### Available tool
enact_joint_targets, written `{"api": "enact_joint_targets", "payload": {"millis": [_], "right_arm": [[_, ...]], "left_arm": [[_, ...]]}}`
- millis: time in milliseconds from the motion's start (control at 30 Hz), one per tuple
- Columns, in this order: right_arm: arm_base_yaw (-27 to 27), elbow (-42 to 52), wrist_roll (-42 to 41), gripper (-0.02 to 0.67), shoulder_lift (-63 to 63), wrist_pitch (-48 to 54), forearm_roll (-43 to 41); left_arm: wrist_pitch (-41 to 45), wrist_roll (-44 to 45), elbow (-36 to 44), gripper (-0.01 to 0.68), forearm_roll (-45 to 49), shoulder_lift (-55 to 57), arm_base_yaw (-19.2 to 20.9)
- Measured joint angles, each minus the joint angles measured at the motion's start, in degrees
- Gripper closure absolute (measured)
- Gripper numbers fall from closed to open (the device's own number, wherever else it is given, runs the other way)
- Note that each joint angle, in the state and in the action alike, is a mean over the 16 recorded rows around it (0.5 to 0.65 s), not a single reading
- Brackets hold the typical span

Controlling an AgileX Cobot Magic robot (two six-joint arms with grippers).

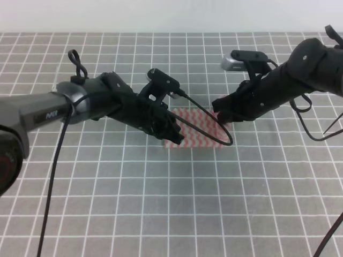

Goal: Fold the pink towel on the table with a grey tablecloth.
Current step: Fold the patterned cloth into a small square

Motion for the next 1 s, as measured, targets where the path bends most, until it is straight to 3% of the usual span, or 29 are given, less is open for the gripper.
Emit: {"api": "enact_joint_targets", "payload": {"millis": [1000], "right_arm": [[4.9,-2.7,-10.5,0.664,2.4,-0.8,12.5]], "left_arm": [[1.9,-0.3,-0.6,0.674,-0.8,-13.0,4.4]]}}
